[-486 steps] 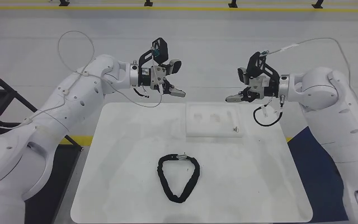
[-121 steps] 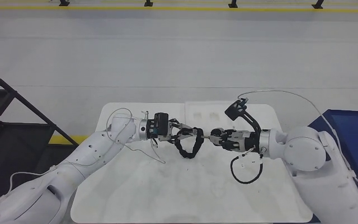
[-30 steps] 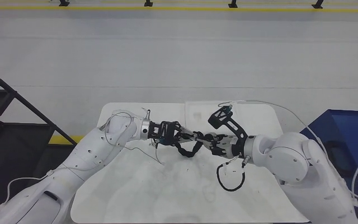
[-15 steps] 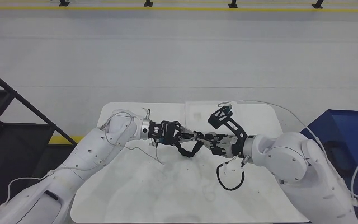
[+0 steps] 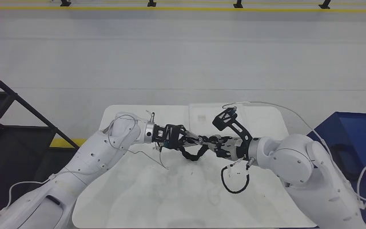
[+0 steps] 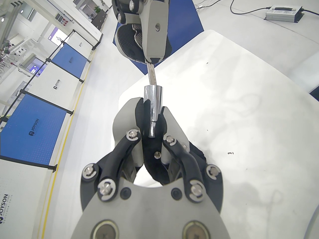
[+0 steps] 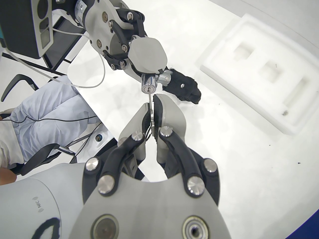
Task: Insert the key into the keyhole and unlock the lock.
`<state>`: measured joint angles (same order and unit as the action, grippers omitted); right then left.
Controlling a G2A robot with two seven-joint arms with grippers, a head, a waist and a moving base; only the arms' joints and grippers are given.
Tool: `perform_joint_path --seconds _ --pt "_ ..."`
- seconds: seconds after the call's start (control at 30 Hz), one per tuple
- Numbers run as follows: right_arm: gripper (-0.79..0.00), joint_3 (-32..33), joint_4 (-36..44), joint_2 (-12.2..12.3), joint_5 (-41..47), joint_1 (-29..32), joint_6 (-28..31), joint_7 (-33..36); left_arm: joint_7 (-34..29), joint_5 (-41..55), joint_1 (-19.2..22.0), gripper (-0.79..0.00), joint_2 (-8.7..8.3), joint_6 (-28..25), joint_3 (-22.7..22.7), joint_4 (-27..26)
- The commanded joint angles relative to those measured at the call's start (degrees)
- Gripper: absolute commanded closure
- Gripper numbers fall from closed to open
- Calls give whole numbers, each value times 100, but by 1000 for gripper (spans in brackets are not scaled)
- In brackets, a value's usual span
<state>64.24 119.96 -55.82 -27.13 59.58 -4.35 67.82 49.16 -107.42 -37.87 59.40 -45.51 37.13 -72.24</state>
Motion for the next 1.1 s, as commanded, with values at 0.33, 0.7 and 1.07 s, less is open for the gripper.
perform_joint_path --seconds 0.33,0.7,1.07 --pt "0 -10 -38 -11 77 -8 -40 -142 81 231 -54 0 26 -50 47 53" --pt "0 59 -51 -11 226 56 27 -318 313 343 -171 0 21 112 131 117" --pt "0 158 -111 -8 524 128 154 -438 605 401 -236 0 15 162 202 164"
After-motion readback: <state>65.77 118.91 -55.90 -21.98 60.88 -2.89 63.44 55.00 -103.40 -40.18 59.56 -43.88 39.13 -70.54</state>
